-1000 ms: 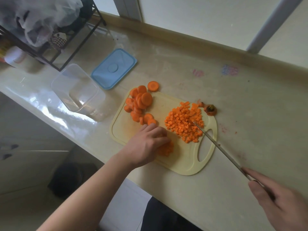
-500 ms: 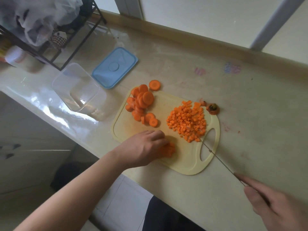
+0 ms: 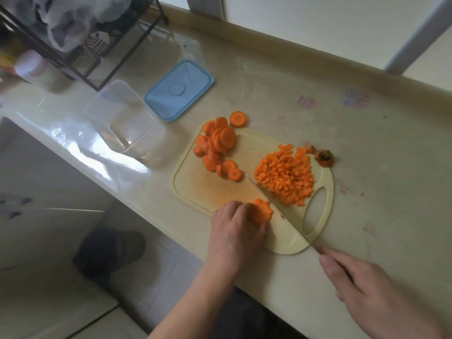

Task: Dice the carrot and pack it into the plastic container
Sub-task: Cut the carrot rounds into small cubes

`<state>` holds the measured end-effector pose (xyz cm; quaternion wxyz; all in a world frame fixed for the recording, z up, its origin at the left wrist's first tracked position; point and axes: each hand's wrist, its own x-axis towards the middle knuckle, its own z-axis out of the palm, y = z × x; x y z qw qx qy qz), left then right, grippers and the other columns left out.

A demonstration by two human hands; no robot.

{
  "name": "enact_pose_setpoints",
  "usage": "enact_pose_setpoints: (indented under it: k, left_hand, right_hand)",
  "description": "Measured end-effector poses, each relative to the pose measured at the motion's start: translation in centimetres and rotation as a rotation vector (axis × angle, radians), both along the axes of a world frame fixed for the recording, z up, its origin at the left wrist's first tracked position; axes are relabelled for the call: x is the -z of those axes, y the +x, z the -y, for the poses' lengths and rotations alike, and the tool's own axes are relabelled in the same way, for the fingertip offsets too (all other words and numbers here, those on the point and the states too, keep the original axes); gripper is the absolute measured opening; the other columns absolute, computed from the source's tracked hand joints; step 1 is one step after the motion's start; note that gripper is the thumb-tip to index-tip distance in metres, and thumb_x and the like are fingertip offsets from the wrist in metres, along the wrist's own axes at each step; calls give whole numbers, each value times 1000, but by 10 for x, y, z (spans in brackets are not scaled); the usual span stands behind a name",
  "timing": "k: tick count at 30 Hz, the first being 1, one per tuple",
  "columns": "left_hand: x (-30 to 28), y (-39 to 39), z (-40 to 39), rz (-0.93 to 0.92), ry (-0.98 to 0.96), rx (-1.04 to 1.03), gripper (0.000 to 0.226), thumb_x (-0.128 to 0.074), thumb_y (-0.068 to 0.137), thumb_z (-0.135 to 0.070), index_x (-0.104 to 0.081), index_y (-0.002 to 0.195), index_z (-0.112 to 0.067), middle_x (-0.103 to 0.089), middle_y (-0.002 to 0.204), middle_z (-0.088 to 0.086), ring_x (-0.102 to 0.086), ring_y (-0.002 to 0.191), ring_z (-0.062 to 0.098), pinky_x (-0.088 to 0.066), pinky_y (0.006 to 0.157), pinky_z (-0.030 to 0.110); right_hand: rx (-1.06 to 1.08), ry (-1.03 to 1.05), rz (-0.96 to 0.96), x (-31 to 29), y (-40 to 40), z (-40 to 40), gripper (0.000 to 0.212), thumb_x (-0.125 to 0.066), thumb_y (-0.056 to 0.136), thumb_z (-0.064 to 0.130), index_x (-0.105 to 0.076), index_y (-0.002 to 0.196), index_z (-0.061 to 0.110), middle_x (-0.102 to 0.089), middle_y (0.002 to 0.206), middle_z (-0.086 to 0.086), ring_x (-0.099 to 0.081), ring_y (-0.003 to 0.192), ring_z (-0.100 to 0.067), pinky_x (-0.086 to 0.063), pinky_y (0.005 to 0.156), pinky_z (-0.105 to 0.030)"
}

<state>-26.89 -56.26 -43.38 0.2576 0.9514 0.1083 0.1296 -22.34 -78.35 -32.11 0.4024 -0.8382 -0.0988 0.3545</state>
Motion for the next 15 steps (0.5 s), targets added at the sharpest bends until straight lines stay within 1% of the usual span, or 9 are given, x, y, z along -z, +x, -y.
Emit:
enact_pose_setpoints:
  k: [1, 3, 4, 5, 7, 8, 10, 12, 15]
  left_hand:
    - [2, 0, 2, 1, -5, -8, 41, -65, 86, -48, -73, 102, -11, -66, 93, 4, -62, 82, 22, -54, 72, 38]
    - [5, -1, 1, 12, 7, 0, 41, -65, 87, -48, -72, 101, -11, -65, 92, 3, -62, 81, 22, -50, 73, 36]
    - [6, -1, -1, 16, 23, 11, 41, -64, 87, -49, -72, 101, -12, -64, 92, 3, -61, 82, 21, -47, 74, 36]
    - [7, -1, -4, 18, 42, 24, 41, -64, 88, -50, -72, 102, -13, -64, 92, 3, -61, 82, 22, -44, 75, 35]
    - [8, -1, -7, 12, 77, 53, 41, -64, 88, -52, -70, 102, -14, -63, 91, 2, -61, 82, 23, -45, 75, 36]
    - [10, -1, -8, 8, 87, 63, 42, -65, 88, -53, -69, 101, -14, -63, 91, 2, -60, 82, 23, -48, 74, 39]
    - [12, -1, -10, 2, 86, 75, 43, -66, 89, -54, -69, 100, -13, -63, 92, 3, -60, 82, 24, -51, 72, 41]
    - [12, -1, -11, 5, 73, 84, 45, -65, 90, -55, -69, 99, -11, -64, 92, 4, -61, 82, 24, -52, 72, 43]
    - [9, 0, -12, 20, 86, 86, 47, -64, 89, -56, -70, 97, -10, -64, 90, 5, -61, 80, 25, -51, 71, 41]
  right_hand:
    - [-15, -3, -5, -3, 3, -2, 17, -45, 89, 41, -61, 83, 43, -54, 49, 30, -57, 59, 10, -38, 55, -4]
    - [-39, 8, -12, -9, 11, -5, 30, -43, 90, 40, -58, 65, 49, -53, 46, 25, -55, 53, 6, -36, 52, -6]
    - [-49, 13, -8, -11, 15, -6, 35, -41, 89, 43, -58, 60, 51, -52, 45, 21, -53, 50, 3, -36, 50, -7]
    - [-63, 14, 8, -12, 19, -5, 35, -38, 89, 48, -57, 60, 54, -51, 44, 18, -51, 48, 0, -35, 49, -7]
    - [-85, 18, 29, -10, 24, -1, 37, -30, 89, 62, -58, 67, 53, -47, 45, 13, -46, 46, -3, -34, 47, -10]
    - [-116, 4, 36, -8, 25, 1, 39, -29, 85, 70, -60, 72, 49, -44, 47, 11, -44, 46, -3, -34, 47, -12]
    - [-187, -46, 39, -5, 27, 5, 49, -26, 77, 76, -62, 86, 44, -40, 51, 8, -41, 49, -3, -39, 50, -21]
    - [-204, -63, 56, -4, 27, 5, 50, -26, 78, 76, -62, 98, 49, -40, 53, 8, -41, 50, -3, -42, 53, -23]
    - [-134, -33, 24, -7, 24, 3, 33, -28, 86, 67, -57, 100, 63, -39, 50, 8, -39, 48, -3, -35, 50, -16]
